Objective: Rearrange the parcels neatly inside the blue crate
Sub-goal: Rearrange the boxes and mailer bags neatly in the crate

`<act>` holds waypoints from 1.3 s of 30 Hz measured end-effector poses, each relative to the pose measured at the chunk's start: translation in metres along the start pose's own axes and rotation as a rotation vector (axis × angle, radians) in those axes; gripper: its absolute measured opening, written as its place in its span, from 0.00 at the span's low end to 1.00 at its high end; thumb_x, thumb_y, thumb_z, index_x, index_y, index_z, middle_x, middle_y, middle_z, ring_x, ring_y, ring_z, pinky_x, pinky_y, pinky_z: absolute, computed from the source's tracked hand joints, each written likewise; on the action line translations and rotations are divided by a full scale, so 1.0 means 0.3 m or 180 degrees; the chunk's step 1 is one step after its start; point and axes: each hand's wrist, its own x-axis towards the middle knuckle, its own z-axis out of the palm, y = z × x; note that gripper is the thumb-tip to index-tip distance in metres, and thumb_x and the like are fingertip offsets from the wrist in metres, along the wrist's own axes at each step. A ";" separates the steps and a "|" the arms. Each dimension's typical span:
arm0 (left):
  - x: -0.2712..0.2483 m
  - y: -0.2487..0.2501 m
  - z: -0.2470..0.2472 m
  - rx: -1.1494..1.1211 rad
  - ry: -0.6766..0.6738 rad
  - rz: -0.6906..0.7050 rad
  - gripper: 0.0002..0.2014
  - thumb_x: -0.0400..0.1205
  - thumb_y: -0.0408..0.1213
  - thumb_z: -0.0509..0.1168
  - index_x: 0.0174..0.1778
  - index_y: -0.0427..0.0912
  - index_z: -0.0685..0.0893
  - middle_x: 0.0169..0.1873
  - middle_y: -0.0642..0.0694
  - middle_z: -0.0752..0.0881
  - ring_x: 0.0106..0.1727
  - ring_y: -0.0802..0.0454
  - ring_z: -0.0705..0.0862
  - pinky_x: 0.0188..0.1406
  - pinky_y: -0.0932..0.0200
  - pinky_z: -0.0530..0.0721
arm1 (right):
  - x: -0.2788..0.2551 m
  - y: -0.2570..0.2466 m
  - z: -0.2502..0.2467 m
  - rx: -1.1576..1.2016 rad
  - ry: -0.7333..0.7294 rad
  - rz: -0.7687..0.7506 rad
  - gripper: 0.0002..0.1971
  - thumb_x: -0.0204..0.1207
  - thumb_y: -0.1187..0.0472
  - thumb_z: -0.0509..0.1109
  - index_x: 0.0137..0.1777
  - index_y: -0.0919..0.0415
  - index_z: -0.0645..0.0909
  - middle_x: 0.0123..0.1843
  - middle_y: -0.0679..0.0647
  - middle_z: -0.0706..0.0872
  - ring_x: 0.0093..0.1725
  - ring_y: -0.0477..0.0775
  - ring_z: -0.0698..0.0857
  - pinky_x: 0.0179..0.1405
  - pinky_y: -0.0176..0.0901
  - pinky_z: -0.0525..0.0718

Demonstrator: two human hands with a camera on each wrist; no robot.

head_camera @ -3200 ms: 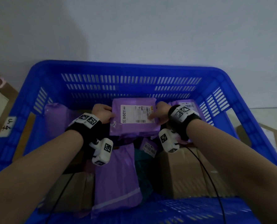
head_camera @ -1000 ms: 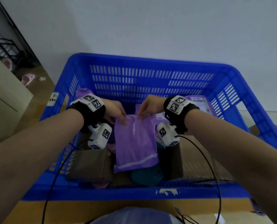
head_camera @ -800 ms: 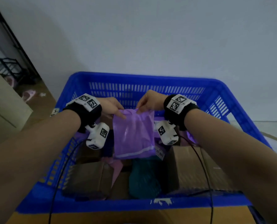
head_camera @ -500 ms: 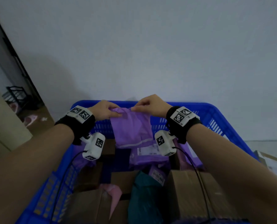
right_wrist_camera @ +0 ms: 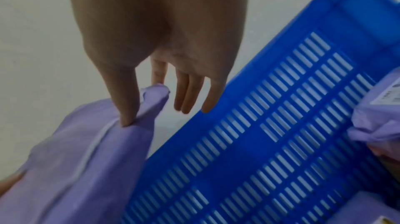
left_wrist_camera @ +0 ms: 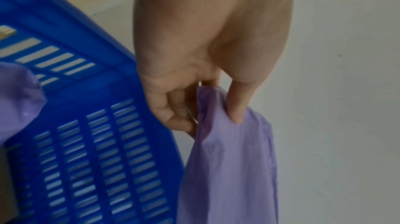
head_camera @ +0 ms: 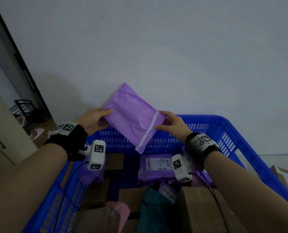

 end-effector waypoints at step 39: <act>0.029 -0.031 0.036 0.0451 -0.0128 0.1139 0.12 0.77 0.33 0.71 0.55 0.46 0.84 0.51 0.48 0.89 0.51 0.54 0.86 0.47 0.66 0.84 | 0.004 -0.033 -0.001 0.1205 -0.0147 0.0665 0.06 0.76 0.70 0.70 0.45 0.59 0.86 0.30 0.49 0.87 0.28 0.45 0.83 0.28 0.31 0.84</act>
